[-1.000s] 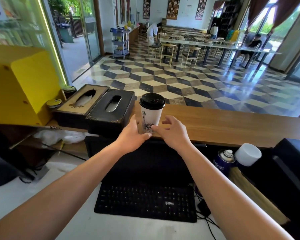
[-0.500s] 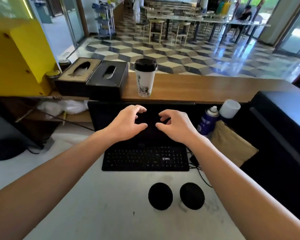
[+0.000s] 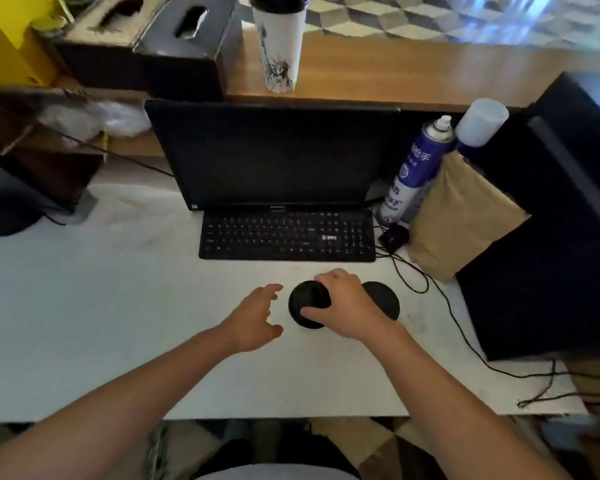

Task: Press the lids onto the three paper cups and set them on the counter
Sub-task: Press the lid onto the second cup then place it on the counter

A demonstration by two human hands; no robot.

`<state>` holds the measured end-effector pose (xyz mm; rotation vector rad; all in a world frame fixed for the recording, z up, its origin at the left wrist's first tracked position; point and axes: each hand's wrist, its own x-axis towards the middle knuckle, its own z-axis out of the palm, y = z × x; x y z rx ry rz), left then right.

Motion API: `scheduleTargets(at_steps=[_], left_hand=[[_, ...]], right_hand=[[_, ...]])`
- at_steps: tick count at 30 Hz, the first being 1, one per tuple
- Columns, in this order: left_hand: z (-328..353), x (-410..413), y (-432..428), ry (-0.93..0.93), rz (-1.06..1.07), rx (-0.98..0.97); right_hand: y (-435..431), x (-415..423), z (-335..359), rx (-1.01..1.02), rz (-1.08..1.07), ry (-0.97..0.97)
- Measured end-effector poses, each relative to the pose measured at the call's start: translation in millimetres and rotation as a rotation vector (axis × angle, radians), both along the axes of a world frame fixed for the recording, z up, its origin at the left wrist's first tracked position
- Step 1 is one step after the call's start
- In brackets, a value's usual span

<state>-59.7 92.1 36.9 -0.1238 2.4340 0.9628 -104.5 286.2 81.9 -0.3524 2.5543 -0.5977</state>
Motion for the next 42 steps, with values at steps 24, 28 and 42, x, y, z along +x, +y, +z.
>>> scheduleTargets(at_steps=[24, 28, 42], left_hand=[[-49, 36, 31, 0.126, 0.280, 0.234], [-50, 48, 17, 0.163, 0.313, 0.226], [-25, 68, -2, 0.100, 0.312, 0.300]], right_hand=[[-2, 17, -39, -0.133, -0.012, 0.208], [-5, 16, -39, -0.299, -0.185, 0.076], [-1, 18, -22, -0.469, 0.131, 0.108]])
